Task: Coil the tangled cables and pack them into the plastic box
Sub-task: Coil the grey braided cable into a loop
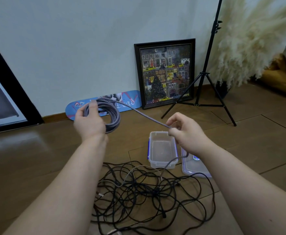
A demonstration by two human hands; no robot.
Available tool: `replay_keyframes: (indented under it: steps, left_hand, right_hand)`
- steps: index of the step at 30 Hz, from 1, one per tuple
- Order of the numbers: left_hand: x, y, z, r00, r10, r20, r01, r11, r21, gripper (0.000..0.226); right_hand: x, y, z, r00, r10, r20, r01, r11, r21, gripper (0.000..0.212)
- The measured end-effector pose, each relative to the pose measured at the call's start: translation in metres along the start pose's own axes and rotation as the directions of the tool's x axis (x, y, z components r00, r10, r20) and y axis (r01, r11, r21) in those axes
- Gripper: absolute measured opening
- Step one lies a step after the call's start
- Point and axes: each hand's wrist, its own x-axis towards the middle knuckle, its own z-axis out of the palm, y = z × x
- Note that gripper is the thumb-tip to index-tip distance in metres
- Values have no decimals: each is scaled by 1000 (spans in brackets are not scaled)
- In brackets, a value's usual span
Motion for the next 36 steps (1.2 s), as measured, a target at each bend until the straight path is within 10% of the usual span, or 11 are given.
replay_keyframes:
  steps: [2,6,10,15,26,36]
  left_hand:
    - [4,-1,-5,1000,12,-9,-11,999,34,10]
    - [-10,-3,-6,980,137,143,-170,954,247,14]
    - [-35,-4,6,907,114,405,-260,908,328,9]
    - [-62,-3,21,827,-179,533,127,983,132,7]
    - [-86,2,27,779,-245,577,210,969,128,27]
    - [-80,1,18,751,-162,640,63,982,175,31]
  right_hand:
    - [2,1,-4,993,-101,-64,87,977,-194,15]
    - [0,-28,5,953,-76,295,259,710,-655,20]
    - [-3,-63,14,862,-259,436,422,843,-333,14]
    - [8,-56,21,919,-377,117,370,926,79,8]
    - [8,-39,35,939,-221,-263,230,973,3,42]
    - [16,-35,18,954,-234,-185,266,949,167,8]
